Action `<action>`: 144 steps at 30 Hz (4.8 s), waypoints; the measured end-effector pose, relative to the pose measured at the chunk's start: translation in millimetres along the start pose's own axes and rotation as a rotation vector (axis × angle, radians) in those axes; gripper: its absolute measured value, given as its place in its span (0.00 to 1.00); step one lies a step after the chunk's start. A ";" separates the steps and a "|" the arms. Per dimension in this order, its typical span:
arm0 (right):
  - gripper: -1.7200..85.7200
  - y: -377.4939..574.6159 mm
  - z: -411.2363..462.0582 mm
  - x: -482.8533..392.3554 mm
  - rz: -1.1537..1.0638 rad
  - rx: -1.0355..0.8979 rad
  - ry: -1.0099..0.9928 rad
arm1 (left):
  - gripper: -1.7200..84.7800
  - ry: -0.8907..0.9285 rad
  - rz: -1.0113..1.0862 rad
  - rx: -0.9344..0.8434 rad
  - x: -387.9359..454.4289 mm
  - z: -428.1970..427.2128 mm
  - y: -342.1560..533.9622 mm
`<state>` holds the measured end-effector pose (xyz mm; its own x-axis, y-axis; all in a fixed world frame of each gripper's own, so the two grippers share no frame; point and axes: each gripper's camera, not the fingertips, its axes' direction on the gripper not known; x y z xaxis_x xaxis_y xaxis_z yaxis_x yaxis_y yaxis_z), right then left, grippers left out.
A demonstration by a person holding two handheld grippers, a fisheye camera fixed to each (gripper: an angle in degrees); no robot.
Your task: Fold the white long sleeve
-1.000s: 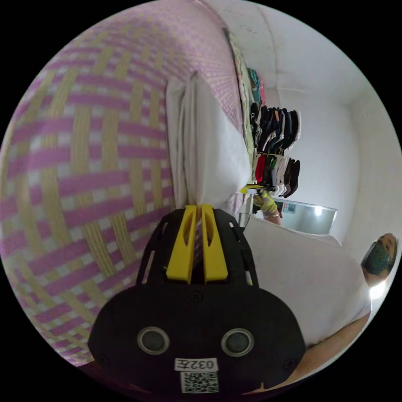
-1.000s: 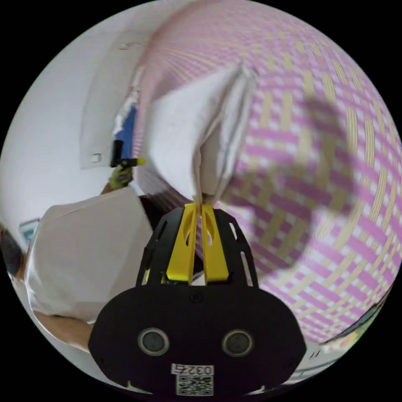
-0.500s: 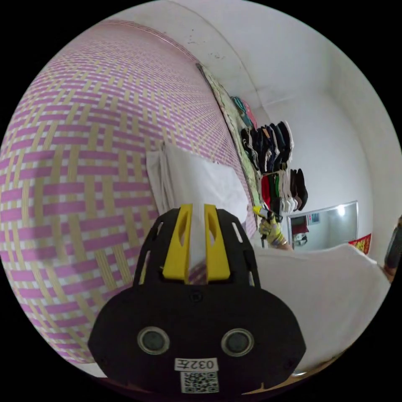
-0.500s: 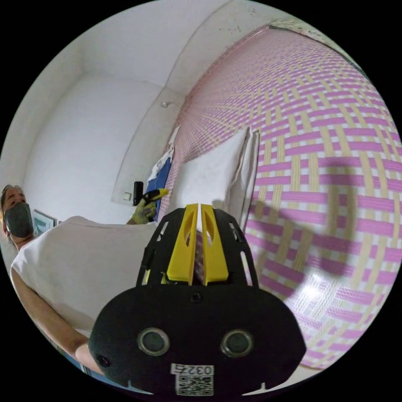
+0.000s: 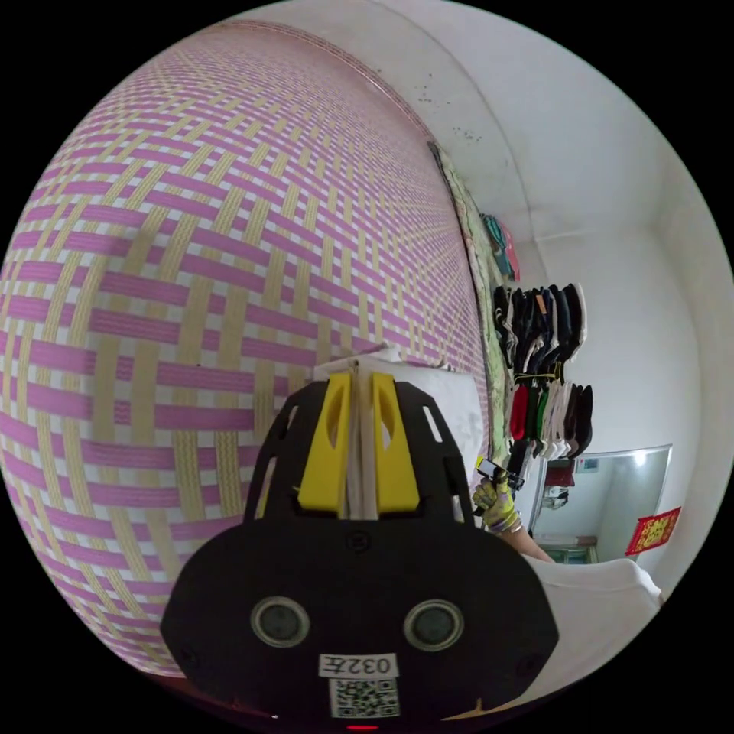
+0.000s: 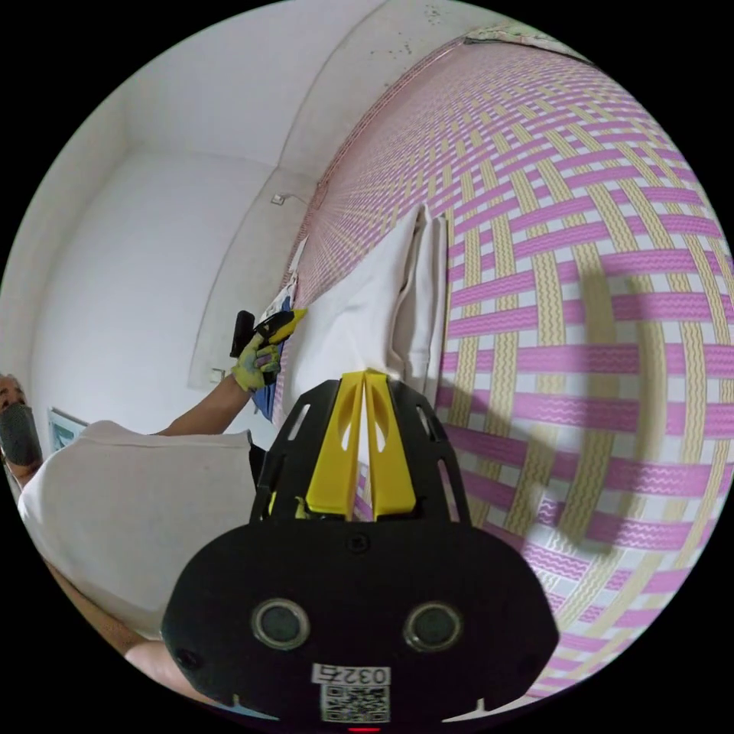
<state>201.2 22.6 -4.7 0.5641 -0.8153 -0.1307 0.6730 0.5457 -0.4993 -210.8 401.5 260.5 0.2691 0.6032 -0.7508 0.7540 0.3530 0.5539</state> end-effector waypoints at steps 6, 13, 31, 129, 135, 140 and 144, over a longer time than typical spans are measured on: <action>0.01 -8.1 -10.7 -37.3 -0.041 -0.031 0.122 | 0.00 0.097 0.115 0.111 46.6 -45.7 24.0; 0.01 -27.6 -20.5 -63.6 -0.043 -0.067 0.176 | 0.01 0.082 -0.154 0.069 -24.2 -11.1 17.3; 0.01 -89.4 -48.3 -73.0 -0.029 -0.029 0.189 | 0.01 -0.222 0.265 -0.035 83.4 34.1 45.0; 0.10 310.1 -911.2 -166.6 -0.303 1.047 -0.050 | 0.04 1.148 0.565 -0.591 804.0 465.3 -318.6; 0.10 264.5 -930.8 30.1 0.163 1.006 -0.100 | 0.04 0.739 0.238 -0.683 732.1 662.8 -416.0; 0.10 263.9 -933.7 107.8 0.097 1.027 -0.309 | 0.03 0.953 0.155 -0.737 716.5 704.0 -448.0; 0.10 244.7 -956.2 98.3 0.048 0.979 -0.292 | 0.03 1.026 0.115 -0.735 734.2 687.9 -455.9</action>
<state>-36.0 -109.1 -958.7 0.6070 -0.7810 0.1472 0.6686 0.6019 0.4367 55.1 191.5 -790.8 -0.5246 0.8155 -0.2445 0.1594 0.3761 0.9128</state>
